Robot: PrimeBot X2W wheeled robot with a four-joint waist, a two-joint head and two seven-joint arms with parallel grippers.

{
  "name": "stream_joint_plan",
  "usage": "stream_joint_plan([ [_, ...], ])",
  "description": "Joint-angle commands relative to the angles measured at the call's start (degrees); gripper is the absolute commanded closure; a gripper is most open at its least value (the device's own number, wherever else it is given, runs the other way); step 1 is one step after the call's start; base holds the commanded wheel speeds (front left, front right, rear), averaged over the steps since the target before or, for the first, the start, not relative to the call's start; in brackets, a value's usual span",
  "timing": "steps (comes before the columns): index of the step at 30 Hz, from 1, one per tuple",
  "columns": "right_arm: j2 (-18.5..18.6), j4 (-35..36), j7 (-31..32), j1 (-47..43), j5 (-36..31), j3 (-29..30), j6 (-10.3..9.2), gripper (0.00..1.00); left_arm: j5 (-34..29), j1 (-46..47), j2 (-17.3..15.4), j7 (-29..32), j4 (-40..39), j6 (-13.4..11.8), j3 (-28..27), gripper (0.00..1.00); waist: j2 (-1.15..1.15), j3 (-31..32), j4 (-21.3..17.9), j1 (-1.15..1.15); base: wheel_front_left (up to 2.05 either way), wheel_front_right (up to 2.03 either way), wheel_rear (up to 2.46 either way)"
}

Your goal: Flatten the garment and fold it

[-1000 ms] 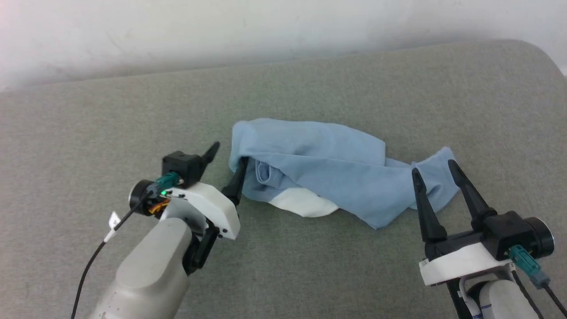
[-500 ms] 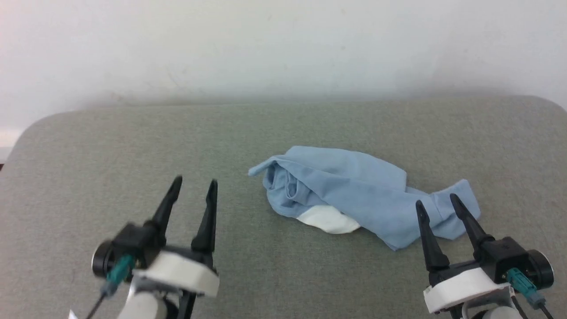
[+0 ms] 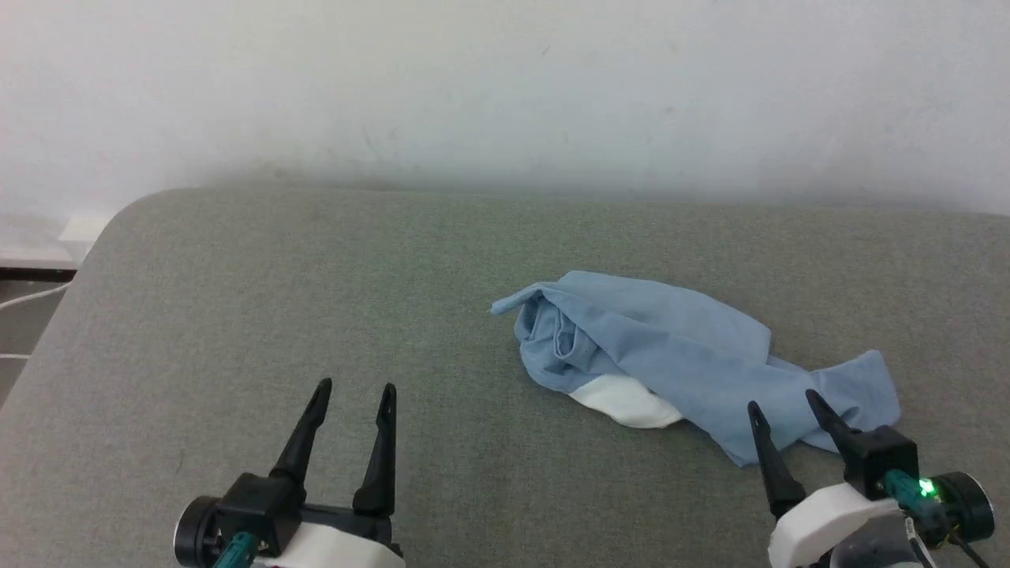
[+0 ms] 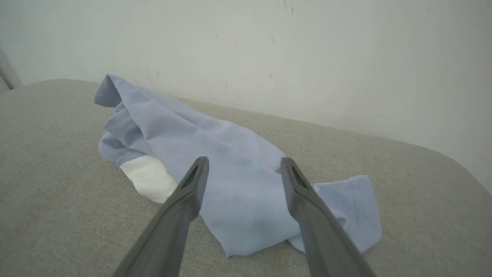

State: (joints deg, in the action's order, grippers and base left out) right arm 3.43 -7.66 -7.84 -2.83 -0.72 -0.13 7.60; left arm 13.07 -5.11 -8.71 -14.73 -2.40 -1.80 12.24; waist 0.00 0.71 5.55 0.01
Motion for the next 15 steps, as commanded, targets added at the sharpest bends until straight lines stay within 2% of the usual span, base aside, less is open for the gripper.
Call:
stream_joint_plan([
  [1, 0.96, -0.67, 4.39, 1.35, 0.23, 0.06, -0.11, 0.00, -0.68, 1.22, 0.70, -0.27, 0.25, 0.97, -0.76, 0.00, 0.00, -1.30, 2.15, -0.01, 0.00, 0.00, 0.00],
  [5, 5.68, -2.90, 15.99, 3.75, 1.68, -3.16, -0.11, 0.00, -1.36, 2.19, 2.25, -0.27, 0.99, 2.34, -1.83, 0.00, 0.00, -3.13, 4.34, -0.01, 0.00, 0.00, 0.00],
  [8, 9.12, -4.70, 22.47, 5.69, 3.80, -5.99, -0.11, 0.00, -1.86, 2.76, 3.19, -0.27, 1.63, 3.40, -2.38, 0.00, 0.00, -4.34, 5.95, -0.01, 0.00, 0.00, 0.00],
  [11, 12.04, -6.47, 25.85, 7.45, 5.81, -9.29, -0.11, 0.00, -2.23, 3.45, 3.96, -0.27, 2.28, 4.30, -2.97, 0.00, 0.00, -5.50, 7.40, -0.01, 0.00, 0.00, 0.00],
  [15, 13.85, -8.50, 27.03, 9.00, 6.89, -10.79, -0.11, 0.00, -2.70, 4.11, 4.57, -0.27, 2.62, 4.96, -3.19, 0.00, 0.00, -6.55, 8.64, -0.01, 0.00, 0.00, 0.00],
])
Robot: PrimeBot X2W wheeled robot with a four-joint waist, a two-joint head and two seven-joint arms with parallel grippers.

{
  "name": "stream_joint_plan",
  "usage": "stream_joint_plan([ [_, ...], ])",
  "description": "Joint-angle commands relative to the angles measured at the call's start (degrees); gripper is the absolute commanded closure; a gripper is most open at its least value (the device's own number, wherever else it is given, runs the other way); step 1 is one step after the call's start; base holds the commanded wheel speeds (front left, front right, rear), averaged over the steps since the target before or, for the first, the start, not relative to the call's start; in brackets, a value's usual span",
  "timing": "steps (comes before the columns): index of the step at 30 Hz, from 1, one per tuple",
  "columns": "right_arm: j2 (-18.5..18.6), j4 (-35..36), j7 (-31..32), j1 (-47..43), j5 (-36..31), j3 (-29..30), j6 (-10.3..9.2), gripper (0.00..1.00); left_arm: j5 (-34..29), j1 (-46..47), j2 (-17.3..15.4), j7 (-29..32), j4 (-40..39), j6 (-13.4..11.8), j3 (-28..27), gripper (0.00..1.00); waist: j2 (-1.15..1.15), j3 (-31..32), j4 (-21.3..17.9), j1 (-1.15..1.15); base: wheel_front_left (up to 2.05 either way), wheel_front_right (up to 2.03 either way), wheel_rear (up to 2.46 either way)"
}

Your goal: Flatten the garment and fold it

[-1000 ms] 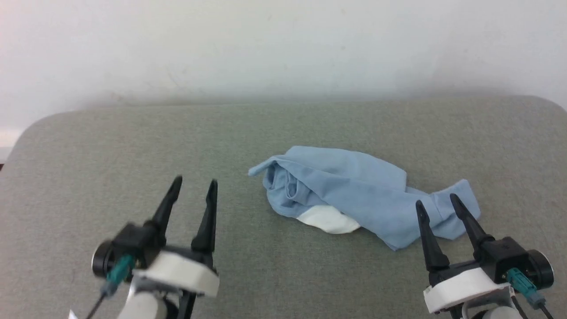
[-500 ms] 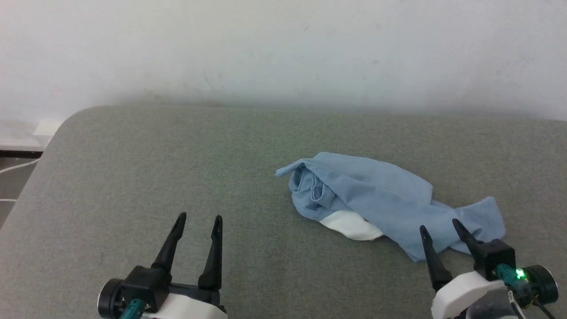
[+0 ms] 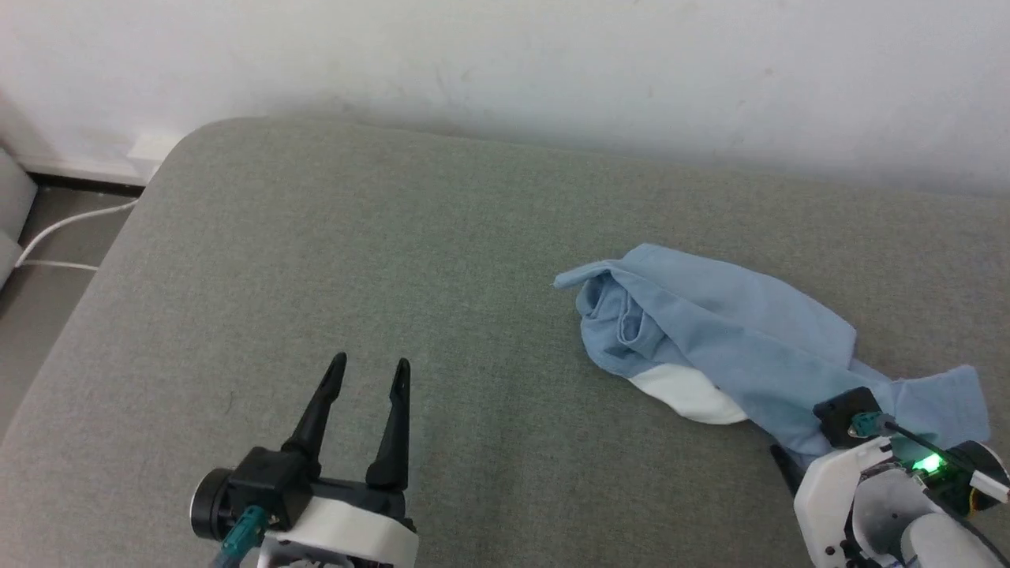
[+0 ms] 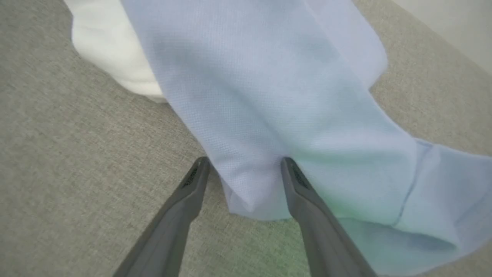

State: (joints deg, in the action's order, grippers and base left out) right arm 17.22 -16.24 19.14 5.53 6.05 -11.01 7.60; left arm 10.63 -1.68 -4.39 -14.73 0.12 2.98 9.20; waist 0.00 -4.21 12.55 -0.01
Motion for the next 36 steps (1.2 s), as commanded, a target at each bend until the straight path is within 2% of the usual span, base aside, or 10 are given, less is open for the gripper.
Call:
stream_joint_plan([
  [1, 0.48, -0.73, 0.09, 1.13, 0.09, 0.08, -0.11, 0.00, -0.36, 0.88, 0.43, -0.27, 0.16, 0.34, -0.21, 0.00, 0.00, -1.96, 1.97, 0.01, 0.00, 0.00, 0.00],
  [4, 0.87, -3.28, -0.07, 2.22, -0.04, 0.28, -0.11, 0.00, -0.56, 1.35, 0.84, -0.27, 0.49, 0.76, -0.29, 0.00, 0.00, -2.63, 2.73, 0.01, 0.00, 0.00, 0.00],
  [5, 0.72, -4.62, -0.55, 2.70, 0.10, 0.37, -0.11, 0.70, -0.65, 1.38, 1.04, -0.27, 0.85, 0.94, -0.26, 0.00, 0.00, -2.66, 2.89, 0.01, 0.00, 0.00, 0.00],
  [6, 0.72, -4.62, -0.55, 2.70, 0.10, 0.37, -0.11, 0.70, -0.65, 1.38, 1.04, -0.27, 0.85, 0.94, -0.26, 0.00, 0.00, -2.66, 2.89, 0.01, 0.00, 0.00, 0.00],
  [7, 0.26, -5.16, -1.69, 2.94, 0.43, 0.35, -0.11, 1.00, -0.64, 1.16, 1.18, -0.27, 1.18, 0.98, -0.46, 0.00, 0.00, -2.26, 2.45, 0.01, 0.00, 0.00, 0.00],
  [16, -1.38, 2.54, -5.07, 1.27, 4.09, 0.31, -0.11, 1.00, -1.03, -0.15, 1.41, -0.27, 1.91, 1.39, -1.15, 0.00, 0.00, 1.14, -1.84, 0.01, 0.00, 0.00, 0.00],
  [22, -1.96, 19.49, 2.93, -1.85, 12.34, 0.21, -0.11, 1.00, -1.26, -1.04, 1.47, -0.27, 1.96, 1.71, -1.57, 0.00, 0.00, 3.31, -4.69, 0.01, 0.00, 0.00, 0.00],
  [26, -1.66, 27.52, 8.62, -1.78, 14.80, 5.15, -0.11, 1.00, -1.20, -0.89, 1.49, -0.27, 1.79, 1.89, -0.99, 0.00, 0.00, 3.04, -5.10, 0.01, 0.00, 0.00, 0.00],
  [31, -0.66, 27.11, 13.80, 1.65, 14.74, 11.04, -0.11, 1.00, -0.76, -0.01, 1.50, -0.27, 1.64, 1.93, -0.04, 0.00, 0.00, 0.77, -4.37, 0.01, 0.00, 0.00, 0.00],
  [36, 1.92, 17.25, 12.48, 9.33, 13.98, 13.41, -0.11, 1.00, -0.72, 1.98, 1.50, -0.27, 2.09, 2.18, 1.20, 0.00, 0.00, -2.73, -2.34, 0.01, 0.00, 0.00, 0.00],
])
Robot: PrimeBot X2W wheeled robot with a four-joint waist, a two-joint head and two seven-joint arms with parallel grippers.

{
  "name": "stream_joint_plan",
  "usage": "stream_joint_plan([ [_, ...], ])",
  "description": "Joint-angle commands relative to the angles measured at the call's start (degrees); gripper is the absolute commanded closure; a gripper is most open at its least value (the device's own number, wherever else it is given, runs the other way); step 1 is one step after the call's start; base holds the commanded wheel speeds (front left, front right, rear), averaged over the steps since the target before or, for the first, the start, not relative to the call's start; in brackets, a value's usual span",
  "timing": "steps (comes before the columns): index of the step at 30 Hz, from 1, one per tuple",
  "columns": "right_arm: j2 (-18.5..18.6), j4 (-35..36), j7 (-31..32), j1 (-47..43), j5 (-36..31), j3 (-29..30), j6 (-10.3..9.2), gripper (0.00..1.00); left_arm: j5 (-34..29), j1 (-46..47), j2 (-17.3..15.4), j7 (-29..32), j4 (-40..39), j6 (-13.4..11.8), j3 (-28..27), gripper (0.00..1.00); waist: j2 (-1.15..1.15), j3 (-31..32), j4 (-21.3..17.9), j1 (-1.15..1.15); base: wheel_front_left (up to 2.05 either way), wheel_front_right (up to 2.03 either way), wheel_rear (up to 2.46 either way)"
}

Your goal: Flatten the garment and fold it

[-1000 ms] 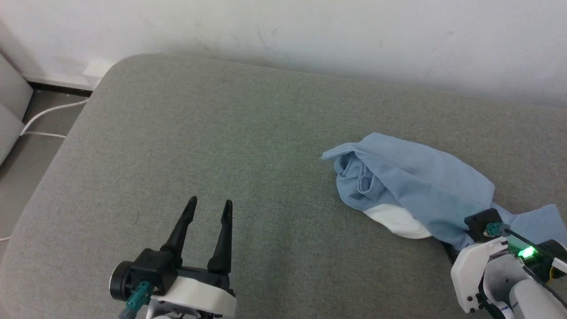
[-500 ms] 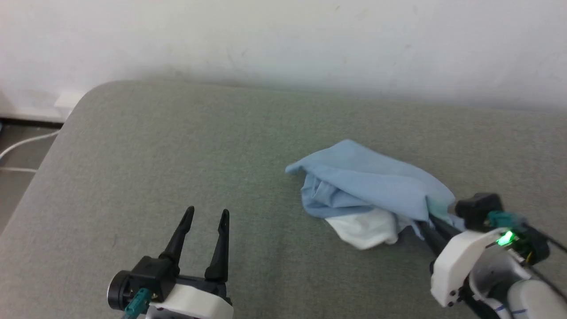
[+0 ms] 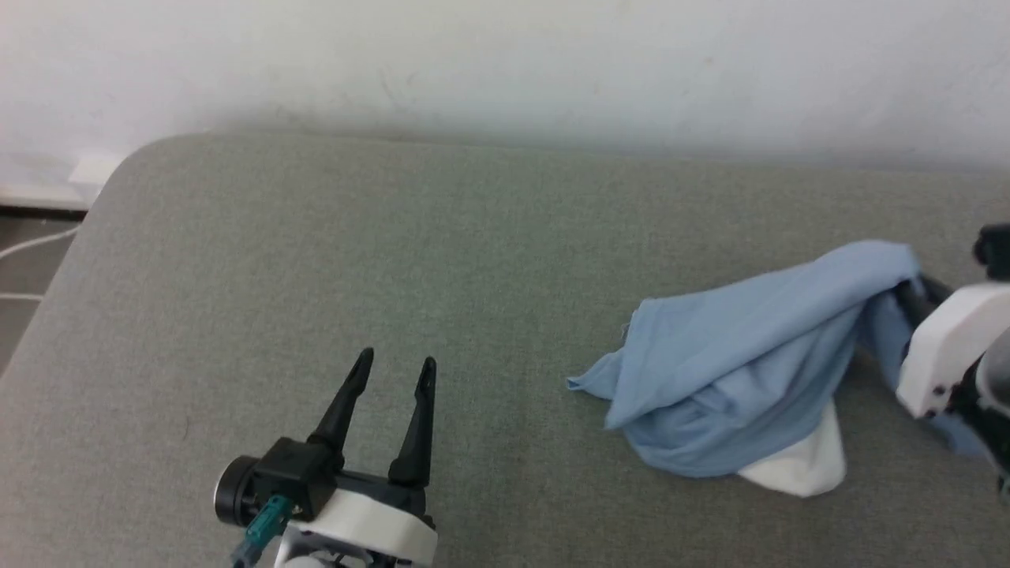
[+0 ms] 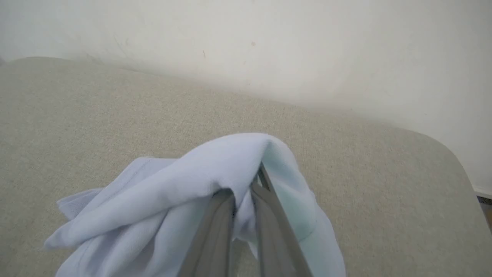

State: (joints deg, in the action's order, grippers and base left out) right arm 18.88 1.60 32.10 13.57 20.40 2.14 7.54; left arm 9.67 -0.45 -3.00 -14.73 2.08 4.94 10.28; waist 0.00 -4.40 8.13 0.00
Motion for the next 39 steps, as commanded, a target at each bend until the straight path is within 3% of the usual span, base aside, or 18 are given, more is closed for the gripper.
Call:
stream_joint_plan([
  [1, 0.95, -3.30, -1.27, 3.02, -1.25, 0.58, -0.05, 1.00, 0.33, 1.20, 0.12, -0.27, 0.17, 0.24, 0.36, 0.00, 0.00, -3.29, 2.61, 0.00, 0.00, 0.00, 0.00],
  [6, 2.77, -18.39, -6.96, 11.13, -6.35, 1.66, -0.05, 1.00, 1.00, 3.10, 0.12, -0.27, 0.68, 0.04, 1.51, 0.00, 0.00, -5.78, 5.09, 0.00, 0.00, 0.00, 0.00],
  [7, 3.05, -21.62, -8.14, 12.32, -7.59, 1.79, -0.05, 0.83, 1.17, 3.35, 0.12, -0.27, 0.81, -0.06, 1.76, 0.00, 0.00, -6.02, 5.54, 0.00, 0.00, 0.00, 0.00],
  [8, 3.22, -24.81, -9.18, 13.32, -8.82, 2.07, -0.05, 0.00, 1.35, 3.56, 0.12, -0.27, 0.91, -0.17, 1.98, 0.00, 0.00, -6.19, 5.93, 0.00, 0.00, 0.00, 0.00],
  [14, 3.46, -38.70, -14.45, 16.54, -15.00, 1.81, -0.05, 0.00, 1.78, 3.72, 0.12, -0.27, 1.18, -0.83, 2.48, 0.00, 0.00, -5.68, 6.59, 0.00, 0.00, 0.00, 0.00],
  [21, 1.08, -40.44, -25.27, 17.64, -12.76, -1.25, -0.05, 0.00, 1.01, 2.76, 0.12, -0.27, 1.18, -0.59, 1.53, 0.00, 0.00, -2.61, 3.39, 0.00, 0.00, 0.00, 0.00],
  [31, -1.28, -25.80, -40.25, 8.88, -8.95, -4.95, -0.05, 0.00, 2.38, 0.14, 0.12, -0.27, 1.58, -0.28, 0.30, 0.00, 0.00, 2.15, -3.47, 0.00, 0.00, 0.00, 0.00],
  [39, -8.98, -10.40, -45.63, -5.52, -11.77, -1.11, -0.05, 0.00, 2.85, -0.14, 0.12, -0.27, 4.81, 0.82, 1.45, 0.00, 0.00, 2.55, -7.16, 0.00, 0.00, 0.00, 0.00],
])
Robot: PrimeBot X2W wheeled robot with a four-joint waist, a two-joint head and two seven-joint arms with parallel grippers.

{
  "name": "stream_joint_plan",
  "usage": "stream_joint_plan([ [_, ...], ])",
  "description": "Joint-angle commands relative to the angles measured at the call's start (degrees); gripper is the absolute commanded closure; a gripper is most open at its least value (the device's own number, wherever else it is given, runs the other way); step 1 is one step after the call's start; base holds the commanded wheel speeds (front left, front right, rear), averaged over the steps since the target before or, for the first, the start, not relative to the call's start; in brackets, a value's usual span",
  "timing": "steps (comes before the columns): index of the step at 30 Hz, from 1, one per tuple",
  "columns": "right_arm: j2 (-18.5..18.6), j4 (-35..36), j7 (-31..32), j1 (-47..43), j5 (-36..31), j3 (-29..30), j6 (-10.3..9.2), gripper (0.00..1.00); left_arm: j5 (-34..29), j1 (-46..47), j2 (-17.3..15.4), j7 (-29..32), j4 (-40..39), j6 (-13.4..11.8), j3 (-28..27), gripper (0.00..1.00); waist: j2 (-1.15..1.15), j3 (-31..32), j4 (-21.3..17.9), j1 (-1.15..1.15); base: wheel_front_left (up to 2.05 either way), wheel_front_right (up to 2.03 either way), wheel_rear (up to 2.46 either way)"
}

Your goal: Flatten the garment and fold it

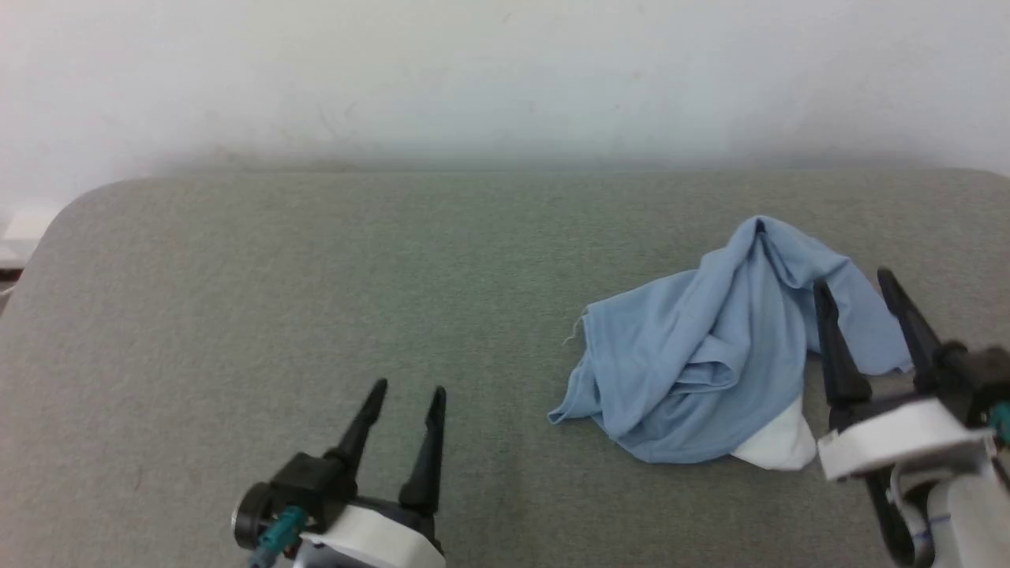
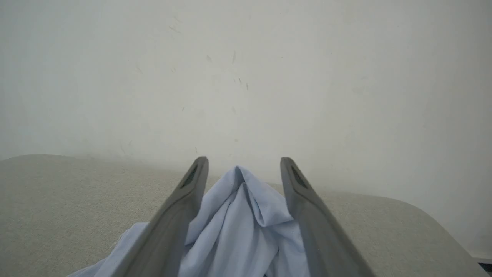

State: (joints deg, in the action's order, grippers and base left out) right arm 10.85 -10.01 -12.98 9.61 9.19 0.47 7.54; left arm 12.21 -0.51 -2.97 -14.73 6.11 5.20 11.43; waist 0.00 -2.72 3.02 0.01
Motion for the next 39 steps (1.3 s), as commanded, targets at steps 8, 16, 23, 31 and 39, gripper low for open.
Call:
stream_joint_plan([
  [8, -7.43, 8.66, -1.39, -10.06, -2.64, 6.55, -0.05, 0.00, 2.00, 5.31, -2.13, 9.00, 6.35, 1.99, 6.94, 0.00, 0.00, -1.87, -5.39, -0.01, 0.00, 0.00, 0.00],
  [16, -7.93, 10.80, -1.23, -9.65, -3.02, 7.51, -0.05, 0.00, 4.45, 14.64, -3.51, 26.82, 8.49, 2.24, 13.72, 0.00, 0.00, -6.07, -8.05, -0.01, 0.00, 0.00, 0.00],
  [23, -7.96, 11.54, -1.29, -7.83, -2.93, 7.75, -0.05, 0.00, 5.70, 22.41, -5.05, 40.49, 11.48, 2.23, 17.08, 0.00, 0.00, -9.49, -10.27, -0.01, 0.00, 0.00, 0.00],
  [31, -7.96, 10.54, -1.67, -7.57, -2.51, 7.56, -0.05, 0.00, 6.29, 25.68, -4.82, 42.05, 15.69, 0.94, 16.35, 0.11, 0.00, -11.28, -10.59, -0.01, 0.00, 0.00, 0.00],
  [39, -7.97, 9.16, -1.86, -7.47, -3.40, 7.18, -0.05, 0.00, 9.92, 24.73, -4.68, 39.63, 14.82, 1.71, 16.81, 1.00, 0.00, -9.94, -8.45, -0.01, 0.00, 0.00, 0.00],
])
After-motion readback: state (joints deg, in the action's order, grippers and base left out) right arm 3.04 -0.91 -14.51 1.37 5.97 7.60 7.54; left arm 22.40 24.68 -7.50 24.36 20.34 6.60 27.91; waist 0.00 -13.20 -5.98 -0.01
